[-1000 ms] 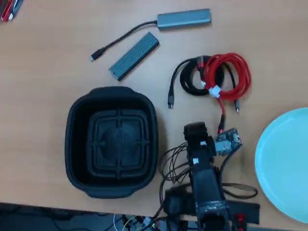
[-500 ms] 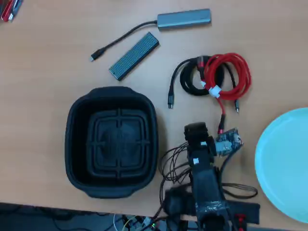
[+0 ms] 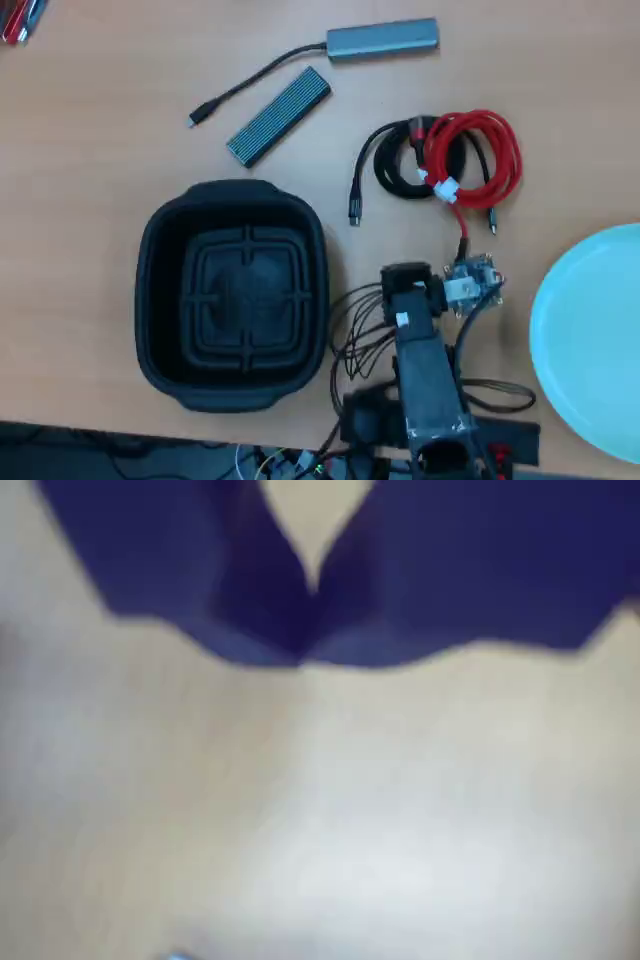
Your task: Put a black charging cable in a black bowl and put a red charging cable in a green bowl
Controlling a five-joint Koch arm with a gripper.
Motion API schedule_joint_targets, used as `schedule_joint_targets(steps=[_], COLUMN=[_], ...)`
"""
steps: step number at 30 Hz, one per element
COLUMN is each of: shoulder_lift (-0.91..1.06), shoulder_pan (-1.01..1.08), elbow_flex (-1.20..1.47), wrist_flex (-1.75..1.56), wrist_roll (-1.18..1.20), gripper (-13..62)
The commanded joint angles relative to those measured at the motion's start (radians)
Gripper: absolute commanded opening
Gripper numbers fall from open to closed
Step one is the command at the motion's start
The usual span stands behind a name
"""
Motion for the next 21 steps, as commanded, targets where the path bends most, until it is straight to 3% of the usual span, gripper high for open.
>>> schedule_joint_targets(steps=[1, 6, 11, 17, 21], shoulder_lift=[0.023, -0.181, -0.252, -0.54, -0.595], shoulder_pan=[-0.012, -0.066, -0.057, -0.1, -0.152], elbow_flex=[-0.158, -0.324, -0.446, -0.698, -0.815], wrist_flex=[0.075, 0.084, 0.008, 0.083, 0.114], wrist_roll=[0.012, -0.063, -0.092, -0.094, -0.101], gripper=[-7.8, -7.9, -7.8, -7.8, -7.7])
